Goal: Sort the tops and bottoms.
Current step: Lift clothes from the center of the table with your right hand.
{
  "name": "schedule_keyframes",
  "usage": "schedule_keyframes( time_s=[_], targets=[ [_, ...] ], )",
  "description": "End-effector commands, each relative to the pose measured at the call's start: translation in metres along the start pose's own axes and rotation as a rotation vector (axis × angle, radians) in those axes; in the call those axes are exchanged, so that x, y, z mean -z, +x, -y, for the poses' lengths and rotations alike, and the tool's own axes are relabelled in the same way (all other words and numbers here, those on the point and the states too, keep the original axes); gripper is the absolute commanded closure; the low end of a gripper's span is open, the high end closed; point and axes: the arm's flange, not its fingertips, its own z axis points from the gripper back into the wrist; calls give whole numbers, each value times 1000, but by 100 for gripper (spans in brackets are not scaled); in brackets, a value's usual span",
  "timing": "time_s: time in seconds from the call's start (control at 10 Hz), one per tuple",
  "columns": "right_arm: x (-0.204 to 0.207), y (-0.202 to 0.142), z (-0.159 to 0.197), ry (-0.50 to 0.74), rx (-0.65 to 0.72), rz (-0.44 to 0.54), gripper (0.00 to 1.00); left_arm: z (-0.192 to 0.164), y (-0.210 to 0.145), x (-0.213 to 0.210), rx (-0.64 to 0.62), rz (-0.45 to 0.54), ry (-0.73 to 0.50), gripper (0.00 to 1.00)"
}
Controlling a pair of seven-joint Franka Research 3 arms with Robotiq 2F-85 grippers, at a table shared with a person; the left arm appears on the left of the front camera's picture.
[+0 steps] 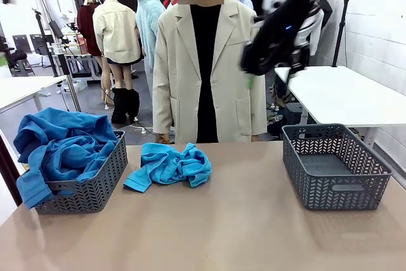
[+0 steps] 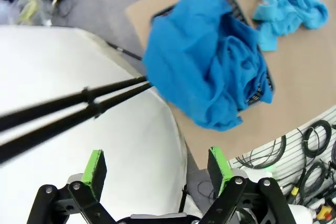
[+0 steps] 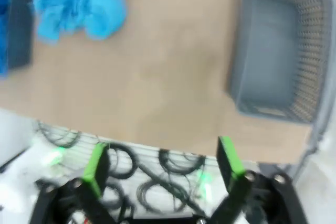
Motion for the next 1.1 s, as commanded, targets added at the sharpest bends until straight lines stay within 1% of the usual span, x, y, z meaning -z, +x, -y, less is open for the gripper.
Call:
schedule_keyframes(
  time_s=[0.0, 0.1, 0.2, 0.3, 0.4, 0.5, 0.6, 0.7, 1.0],
  targets=[
    [25, 23, -23, 77, -147, -117, 0, 3, -60, 0, -177, 45, 43, 0],
    [57, 35, -43, 31, -161, -146, 0, -5, -88, 4, -248, 81, -8, 0],
    [94, 42, -55, 5, -141, -169, 0, -10, -112, 15, -324, 83, -15, 0],
    [125, 44, -62, -40, -170, -133, 0, -15, -124, 20, -336, 113, -45, 0],
    [152, 44, -66, -11, -253, -134, 0, -17, -136, 24, -344, 75, -29, 0],
    [176, 43, -65, 32, -250, -138, 0, -20, -147, 24, -372, 71, -39, 0],
    [196, 40, -66, 21, -260, -181, 0, -20, -146, 19, -346, 97, -82, 0],
    [168, 44, -69, 4, -227, -169, 0, -27, -146, 23, -341, 63, -56, 0],
    [168, 44, -69, 4, -227, -169, 0, -27, -146, 23, -341, 63, -56, 0]
  ],
)
